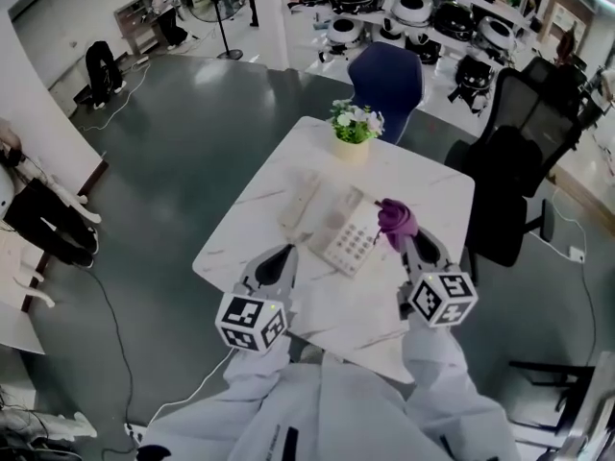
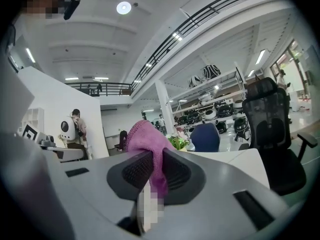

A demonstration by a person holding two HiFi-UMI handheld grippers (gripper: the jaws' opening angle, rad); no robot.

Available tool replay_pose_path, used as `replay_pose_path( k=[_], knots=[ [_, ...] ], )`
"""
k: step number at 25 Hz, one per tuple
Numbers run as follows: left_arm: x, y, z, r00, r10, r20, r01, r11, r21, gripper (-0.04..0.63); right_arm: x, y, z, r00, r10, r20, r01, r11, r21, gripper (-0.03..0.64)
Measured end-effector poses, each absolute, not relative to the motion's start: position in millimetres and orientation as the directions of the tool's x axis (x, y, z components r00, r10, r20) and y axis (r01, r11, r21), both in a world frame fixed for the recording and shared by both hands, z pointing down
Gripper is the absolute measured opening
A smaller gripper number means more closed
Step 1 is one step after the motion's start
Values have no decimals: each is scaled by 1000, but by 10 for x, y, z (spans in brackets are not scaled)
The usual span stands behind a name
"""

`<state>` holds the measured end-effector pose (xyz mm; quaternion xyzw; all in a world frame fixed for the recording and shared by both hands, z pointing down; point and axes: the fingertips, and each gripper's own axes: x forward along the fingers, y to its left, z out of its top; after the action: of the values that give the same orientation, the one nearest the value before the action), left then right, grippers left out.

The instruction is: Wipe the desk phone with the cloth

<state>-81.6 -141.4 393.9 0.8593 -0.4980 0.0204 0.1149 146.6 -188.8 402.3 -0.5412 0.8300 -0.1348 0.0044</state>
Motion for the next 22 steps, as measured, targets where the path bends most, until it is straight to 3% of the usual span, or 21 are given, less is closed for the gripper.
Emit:
replay_pose_path(
  k=[22],
  knots=[
    [-482, -2320, 4727, 610, -739, 287, -792, -553, 260, -2, 1785, -2854, 4588, -219, -939, 267, -976, 207, -73, 37]
  ],
)
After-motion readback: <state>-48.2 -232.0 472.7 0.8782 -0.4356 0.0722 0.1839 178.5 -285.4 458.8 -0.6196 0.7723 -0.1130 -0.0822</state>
